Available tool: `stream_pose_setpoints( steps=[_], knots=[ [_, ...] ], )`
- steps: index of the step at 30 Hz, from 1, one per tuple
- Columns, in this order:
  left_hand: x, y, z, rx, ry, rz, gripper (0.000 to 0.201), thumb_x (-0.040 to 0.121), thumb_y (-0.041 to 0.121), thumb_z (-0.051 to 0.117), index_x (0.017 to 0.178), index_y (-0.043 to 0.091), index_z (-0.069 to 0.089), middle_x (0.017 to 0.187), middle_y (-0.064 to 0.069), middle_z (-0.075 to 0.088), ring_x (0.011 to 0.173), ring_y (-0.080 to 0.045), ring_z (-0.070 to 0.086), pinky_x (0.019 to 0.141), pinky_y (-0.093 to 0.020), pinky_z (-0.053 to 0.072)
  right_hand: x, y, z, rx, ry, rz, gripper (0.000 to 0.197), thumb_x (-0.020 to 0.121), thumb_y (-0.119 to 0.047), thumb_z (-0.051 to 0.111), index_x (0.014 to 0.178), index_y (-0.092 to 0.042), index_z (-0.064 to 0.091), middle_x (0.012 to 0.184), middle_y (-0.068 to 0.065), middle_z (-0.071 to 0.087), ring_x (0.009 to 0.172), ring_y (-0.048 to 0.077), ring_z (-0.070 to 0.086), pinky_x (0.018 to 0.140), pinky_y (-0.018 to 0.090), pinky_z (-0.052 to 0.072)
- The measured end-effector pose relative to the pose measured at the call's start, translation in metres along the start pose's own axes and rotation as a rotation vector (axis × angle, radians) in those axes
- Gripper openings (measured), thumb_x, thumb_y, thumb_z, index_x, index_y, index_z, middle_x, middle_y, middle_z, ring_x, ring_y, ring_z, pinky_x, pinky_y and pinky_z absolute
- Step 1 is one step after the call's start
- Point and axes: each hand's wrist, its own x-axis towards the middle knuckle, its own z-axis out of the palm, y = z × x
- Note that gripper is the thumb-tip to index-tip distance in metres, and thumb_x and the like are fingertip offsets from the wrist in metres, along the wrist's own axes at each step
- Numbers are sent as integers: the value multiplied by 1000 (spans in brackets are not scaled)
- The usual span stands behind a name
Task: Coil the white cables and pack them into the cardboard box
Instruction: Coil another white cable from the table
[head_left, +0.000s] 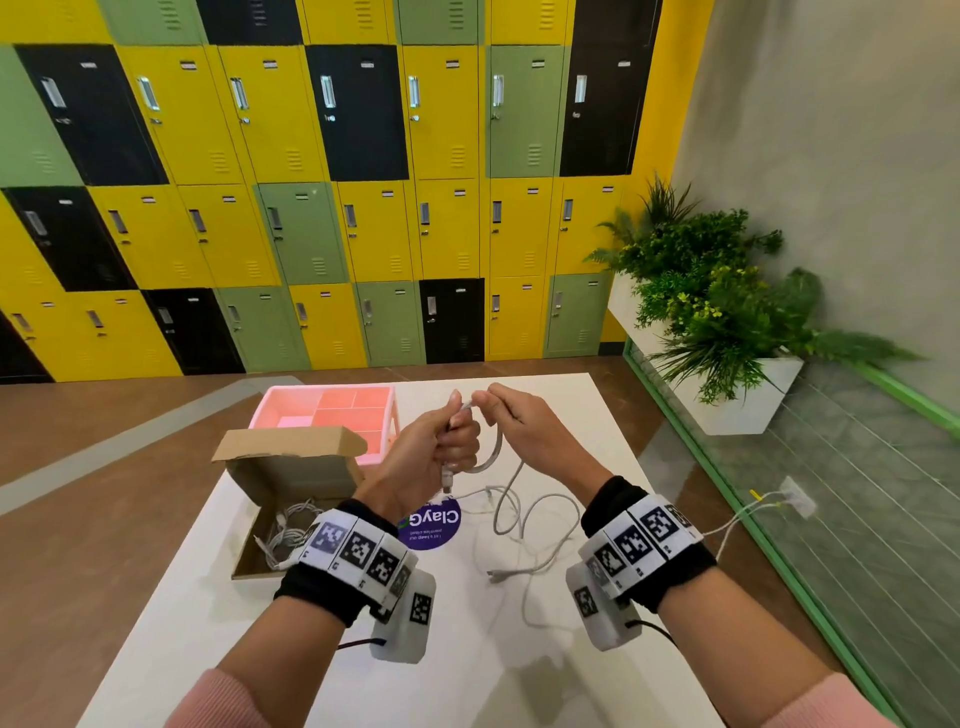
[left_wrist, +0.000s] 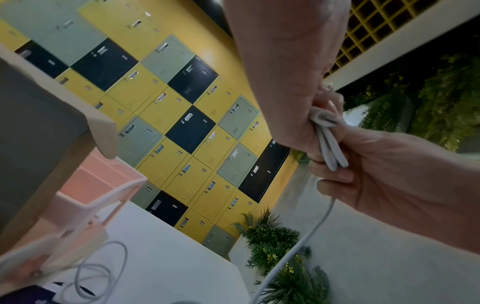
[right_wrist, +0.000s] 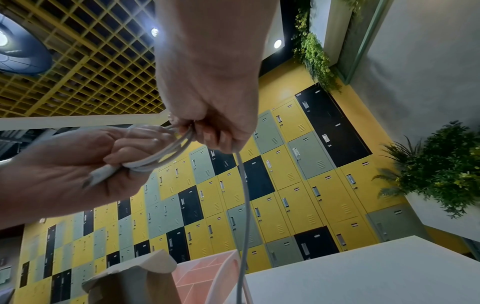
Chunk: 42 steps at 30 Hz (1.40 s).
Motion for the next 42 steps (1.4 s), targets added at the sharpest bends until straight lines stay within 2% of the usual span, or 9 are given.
stream_pose_setpoints(
  steps=[8, 12, 18, 25, 28, 34, 37, 40, 42],
  knots=[
    [-1, 7, 0, -90, -37, 36, 37, 103, 32, 29, 72, 16, 40, 50, 10, 26, 37, -1, 22, 40, -19, 15, 0, 3, -10, 173, -40, 53, 27, 102, -30, 38, 85, -13, 50, 65, -13, 42, 58, -1, 38, 59, 15, 33],
    [-1, 9, -5, -41, -26, 104, 38, 102, 29, 30, 98, 5, 60, 50, 11, 22, 38, -1, 17, 39, -17, 16, -2, 14, -8, 119, 8, 88, 31, 101, -34, 38, 88, -11, 52, 66, -8, 43, 56, 2, 36, 58, 21, 31],
    [4, 3, 0, 86, 31, 215, 44, 103, 29, 30, 119, 0, 59, 49, 10, 26, 40, -2, 22, 41, -15, 24, -6, 19, 9, 151, -44, 231, 34, 102, -37, 33, 84, -13, 48, 61, 0, 42, 52, 14, 40, 53, 30, 37],
    [7, 9, -1, 210, 85, 371, 40, 104, 27, 31, 131, 6, 51, 73, 3, 65, 49, -4, 46, 44, -13, 41, -19, 28, 29, 66, -271, 419, 13, 101, -18, 34, 95, -8, 41, 67, 1, 46, 49, 15, 44, 47, 23, 39],
    [10, 11, -2, 276, 112, 380, 38, 103, 22, 30, 134, 8, 47, 91, 1, 73, 64, -7, 62, 64, -16, 50, -20, 19, 28, -141, -480, 387, 7, 99, -8, 34, 100, -10, 41, 72, -5, 45, 53, 10, 41, 46, 19, 35],
    [13, -2, -11, 491, 116, 324, 31, 104, 20, 31, 133, 15, 42, 124, -3, 65, 107, -21, 67, 99, -30, 47, -16, -14, 10, -270, -659, 256, 34, 103, -28, 32, 96, -7, 58, 71, -6, 51, 58, 12, 47, 55, 23, 39],
    [12, -5, -11, 634, 129, 270, 35, 105, 18, 30, 125, -2, 50, 124, -5, 64, 101, -14, 68, 88, -23, 52, -13, -19, 4, -376, -647, 170, 39, 103, -26, 34, 100, -4, 65, 94, 9, 64, 78, 16, 50, 67, 24, 34],
    [12, -8, -11, 748, 158, 232, 33, 104, 15, 32, 117, -9, 51, 102, -3, 66, 83, -5, 70, 68, -18, 53, -8, -20, -3, -430, -557, 86, 33, 102, -24, 38, 98, -5, 65, 111, 3, 65, 84, 15, 52, 71, 24, 37],
    [13, -10, -15, 853, 209, 248, 28, 104, 16, 35, 109, -8, 50, 92, -10, 63, 82, -17, 68, 71, -31, 55, -4, -18, -6, -433, -506, 54, 28, 101, -25, 42, 96, -7, 64, 103, 0, 66, 77, 15, 52, 74, 31, 42]
  ],
)
